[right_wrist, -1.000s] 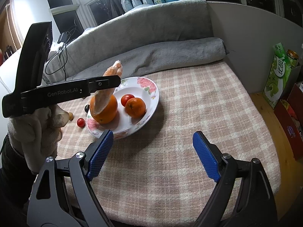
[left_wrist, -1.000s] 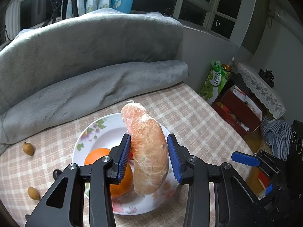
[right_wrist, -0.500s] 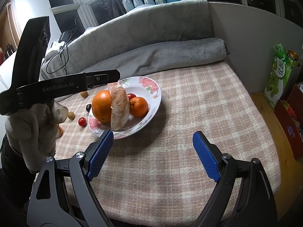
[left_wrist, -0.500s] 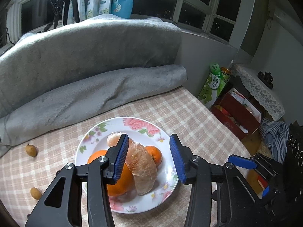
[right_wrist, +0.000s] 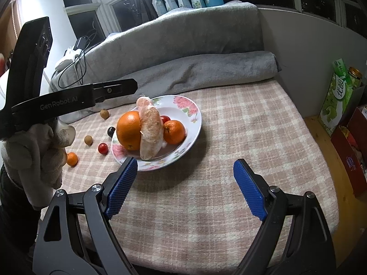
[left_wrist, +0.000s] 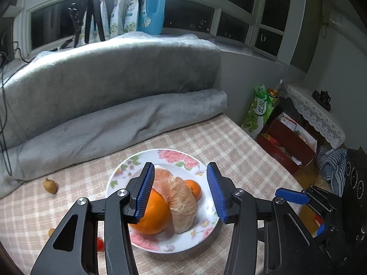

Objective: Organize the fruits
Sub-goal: 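Carry the pomelo segment with the left tool and release it onto the plate, then move the left tool to the loose mandarin while the right tool approaches the cherry tomato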

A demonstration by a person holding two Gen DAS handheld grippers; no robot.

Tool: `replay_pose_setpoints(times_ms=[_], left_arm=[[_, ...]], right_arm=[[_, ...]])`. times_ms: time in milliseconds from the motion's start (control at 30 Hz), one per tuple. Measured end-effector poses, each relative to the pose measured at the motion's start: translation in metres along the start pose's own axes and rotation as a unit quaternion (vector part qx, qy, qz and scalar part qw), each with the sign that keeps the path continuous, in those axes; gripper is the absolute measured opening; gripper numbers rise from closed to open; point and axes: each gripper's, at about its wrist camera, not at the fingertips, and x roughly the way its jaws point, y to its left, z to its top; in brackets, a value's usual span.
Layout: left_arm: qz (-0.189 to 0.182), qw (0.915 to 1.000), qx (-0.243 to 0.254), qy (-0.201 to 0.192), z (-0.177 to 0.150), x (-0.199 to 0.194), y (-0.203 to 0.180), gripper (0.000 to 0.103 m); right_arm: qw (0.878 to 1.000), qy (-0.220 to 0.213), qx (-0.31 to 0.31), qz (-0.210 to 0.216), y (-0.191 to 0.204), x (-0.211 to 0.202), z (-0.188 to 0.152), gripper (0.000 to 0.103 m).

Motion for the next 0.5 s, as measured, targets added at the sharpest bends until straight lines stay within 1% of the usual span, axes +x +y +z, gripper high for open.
replay_pose_setpoints(times_ms=[100, 267, 300, 500], left_arm=[[0.002, 1.0, -0.001, -0.007, -0.002, -0.006, 0.003, 0.054], [0.011, 0.9998, -0.001, -0.017, -0.005, -0.018, 0.011, 0.055], [0.013, 0.9997, -0.002, -0.019, -0.005, -0.02, 0.012, 0.057], [0.027, 0.9992, -0.009, -0.028, -0.012, -0.034, 0.028, 0.063]], right_arm=[[1.0, 0.0, -0.006, 0.001, 0.007, 0.0, 0.001, 0.088], [1.0, -0.005, -0.018, 0.005, 0.019, 0.001, 0.003, 0.088], [1.0, -0.007, -0.021, 0.007, 0.022, 0.001, 0.004, 0.088], [0.999, -0.011, -0.043, 0.014, 0.042, 0.003, 0.007, 0.088]])
